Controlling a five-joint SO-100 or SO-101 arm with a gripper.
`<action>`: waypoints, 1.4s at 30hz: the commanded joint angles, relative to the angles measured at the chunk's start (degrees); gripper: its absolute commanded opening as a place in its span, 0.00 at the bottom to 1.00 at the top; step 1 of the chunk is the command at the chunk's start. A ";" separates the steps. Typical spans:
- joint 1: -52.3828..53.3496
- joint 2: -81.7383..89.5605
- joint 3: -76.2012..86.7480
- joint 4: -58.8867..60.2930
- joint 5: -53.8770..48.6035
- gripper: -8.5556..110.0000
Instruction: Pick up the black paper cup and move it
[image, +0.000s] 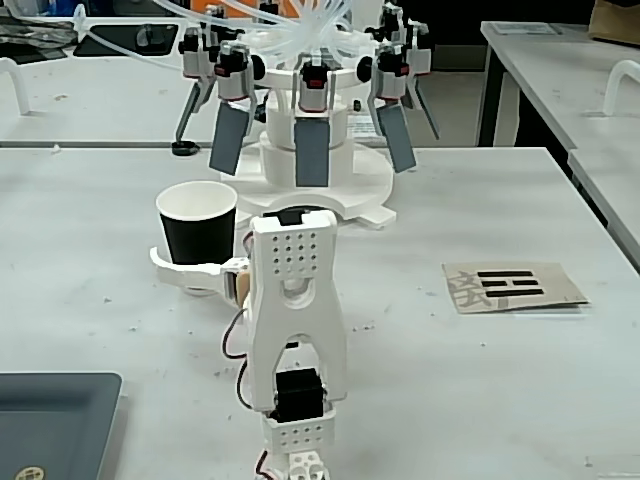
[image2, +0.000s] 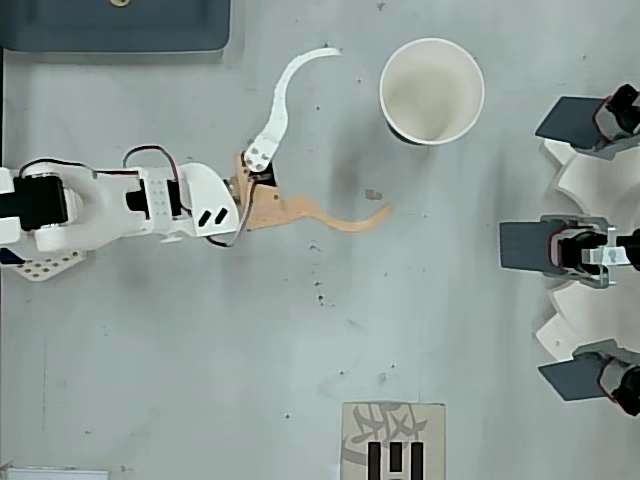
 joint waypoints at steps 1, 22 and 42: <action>-0.53 -1.76 -6.50 -1.85 -0.97 0.52; -3.60 -16.96 -27.16 0.62 -2.37 0.53; -6.33 -24.87 -43.07 8.61 -2.37 0.52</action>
